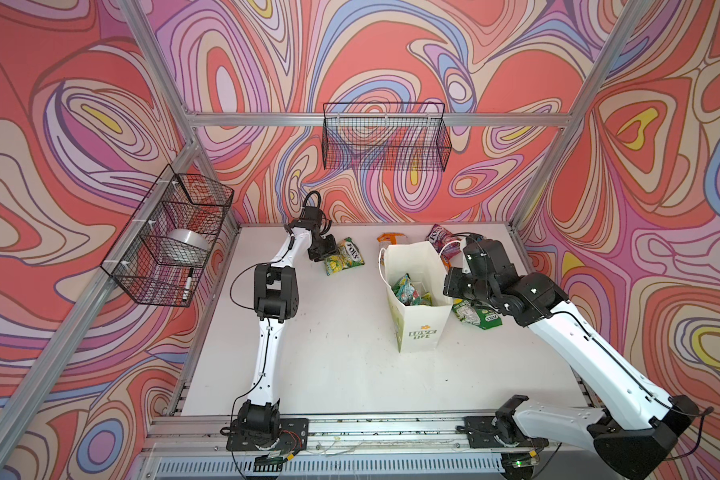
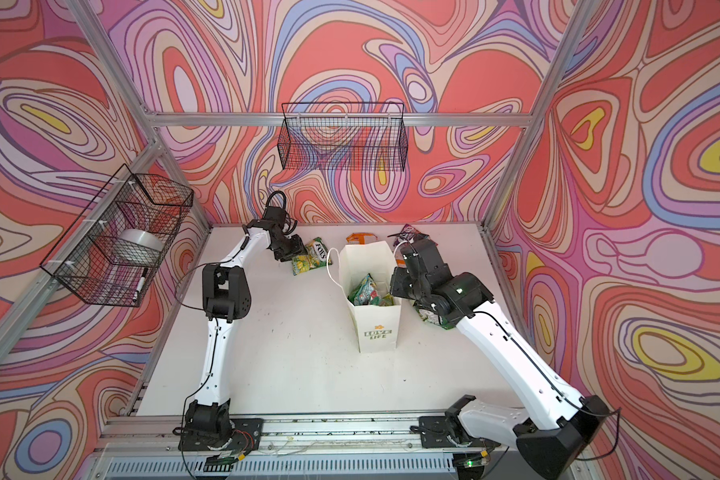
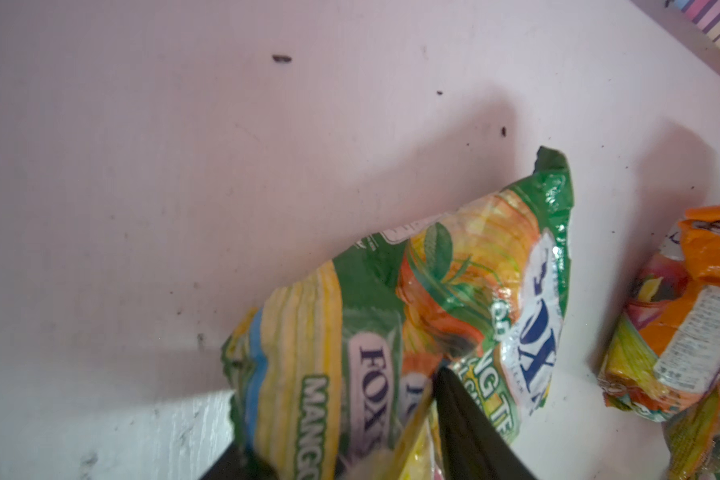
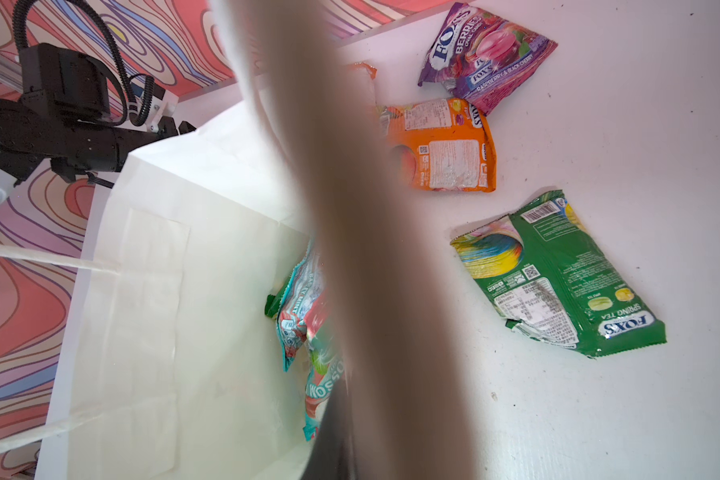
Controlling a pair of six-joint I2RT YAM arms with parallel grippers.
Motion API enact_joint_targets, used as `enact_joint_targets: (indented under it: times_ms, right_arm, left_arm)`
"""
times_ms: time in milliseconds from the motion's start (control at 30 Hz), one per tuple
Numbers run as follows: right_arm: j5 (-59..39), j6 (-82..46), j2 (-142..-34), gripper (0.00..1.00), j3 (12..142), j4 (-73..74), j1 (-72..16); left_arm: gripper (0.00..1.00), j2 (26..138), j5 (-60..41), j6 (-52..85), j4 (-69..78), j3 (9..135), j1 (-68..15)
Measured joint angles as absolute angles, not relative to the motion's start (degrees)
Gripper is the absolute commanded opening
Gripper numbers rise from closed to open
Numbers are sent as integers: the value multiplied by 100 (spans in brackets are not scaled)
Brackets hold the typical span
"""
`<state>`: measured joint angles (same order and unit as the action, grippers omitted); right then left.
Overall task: Place the snacks into the paper bag
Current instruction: 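Lower the left gripper and grasp the yellow-green Mango packet, then lift and carry the Mango packet with the left gripper over the bag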
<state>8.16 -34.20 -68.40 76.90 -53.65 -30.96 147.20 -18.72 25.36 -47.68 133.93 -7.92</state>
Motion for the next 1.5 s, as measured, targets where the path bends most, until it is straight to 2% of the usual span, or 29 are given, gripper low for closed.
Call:
enact_joint_targets:
  times_ms: [333, 533, 767, 1033, 1500]
  right_arm:
    - [832, -3483, -6825, 0, 7651, -5360, -3096]
    - [864, -3485, -6823, 0, 7651, -5365, -3096]
    - [891, -3485, -6825, 0, 7651, -5363, -3096]
    - [921, -3479, -6825, 0, 7651, -5363, -3096]
    - [958, -3391, -6976, 0, 7695, -5306, -3096]
  left_arm:
    - [18, 14226, -2023, 2910, -4523, 12838, -792]
    - [11, 13837, -2130, 3133, -4436, 12486, -792]
    - [9, 13102, -2163, 3299, -4217, 11841, -792]
    - [8, 11636, -2163, 3557, -3614, 10372, -792]
    - [8, 9810, -1776, 3448, -3472, 9126, -792]
